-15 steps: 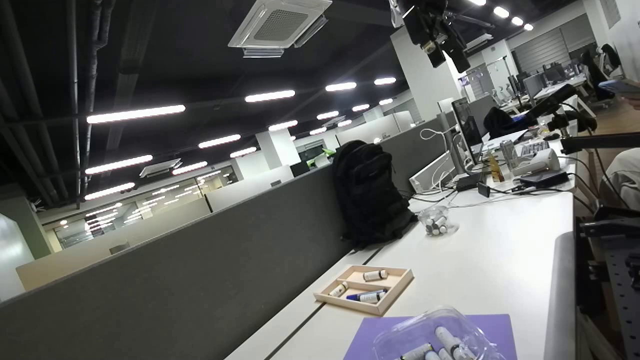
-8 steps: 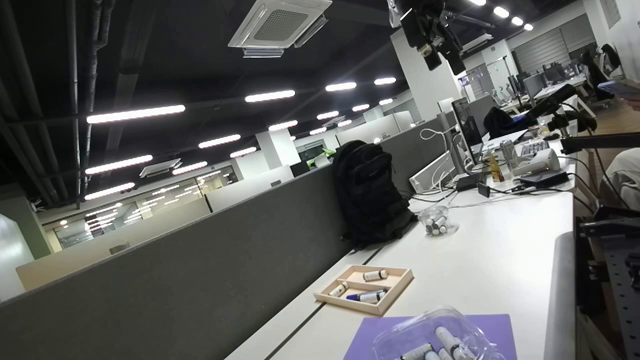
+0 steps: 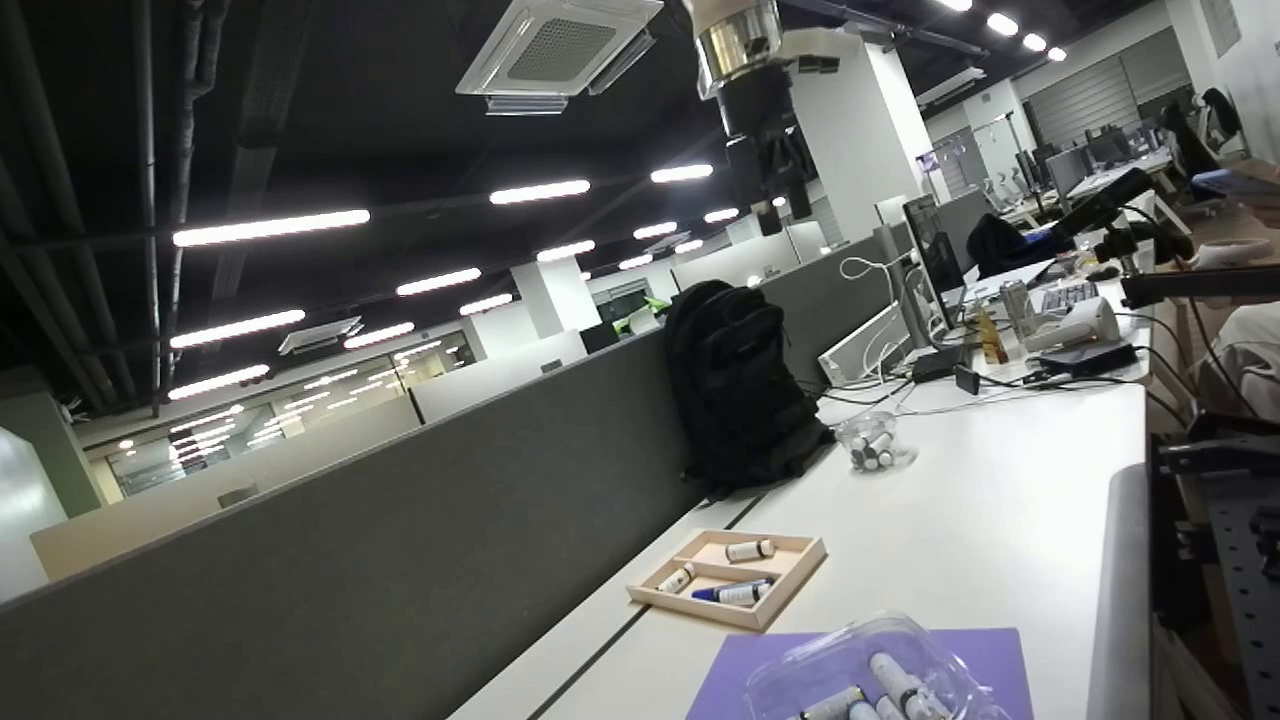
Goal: Remove the marker from the tray and put it on the table
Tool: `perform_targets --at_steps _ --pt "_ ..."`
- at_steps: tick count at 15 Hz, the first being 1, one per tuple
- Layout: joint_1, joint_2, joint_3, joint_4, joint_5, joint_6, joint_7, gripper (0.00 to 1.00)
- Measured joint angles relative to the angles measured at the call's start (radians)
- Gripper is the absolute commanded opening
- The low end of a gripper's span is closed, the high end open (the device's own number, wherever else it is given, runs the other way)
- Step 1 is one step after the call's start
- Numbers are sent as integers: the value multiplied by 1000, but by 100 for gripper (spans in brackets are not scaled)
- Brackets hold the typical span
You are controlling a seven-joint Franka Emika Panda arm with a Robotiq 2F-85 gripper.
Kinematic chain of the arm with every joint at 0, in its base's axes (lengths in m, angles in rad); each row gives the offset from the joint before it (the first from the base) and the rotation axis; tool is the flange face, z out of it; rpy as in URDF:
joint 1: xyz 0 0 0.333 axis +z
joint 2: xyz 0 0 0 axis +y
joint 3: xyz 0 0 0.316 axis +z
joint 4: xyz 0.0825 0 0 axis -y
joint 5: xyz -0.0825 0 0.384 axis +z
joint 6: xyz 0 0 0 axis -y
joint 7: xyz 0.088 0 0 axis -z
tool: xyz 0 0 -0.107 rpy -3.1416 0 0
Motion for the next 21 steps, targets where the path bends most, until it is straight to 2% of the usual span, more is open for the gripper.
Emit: perform_targets --at_steps 3,8,14,18,21 --pt "19 142 20 16 -12 129 -36 100" --pt "63 342 16 115 89 137 -216 100" --pt "66 363 15 151 96 113 -243 100" --pt "63 398 15 146 114 257 -259 100" --pt "60 484 9 169 200 359 -323 100"
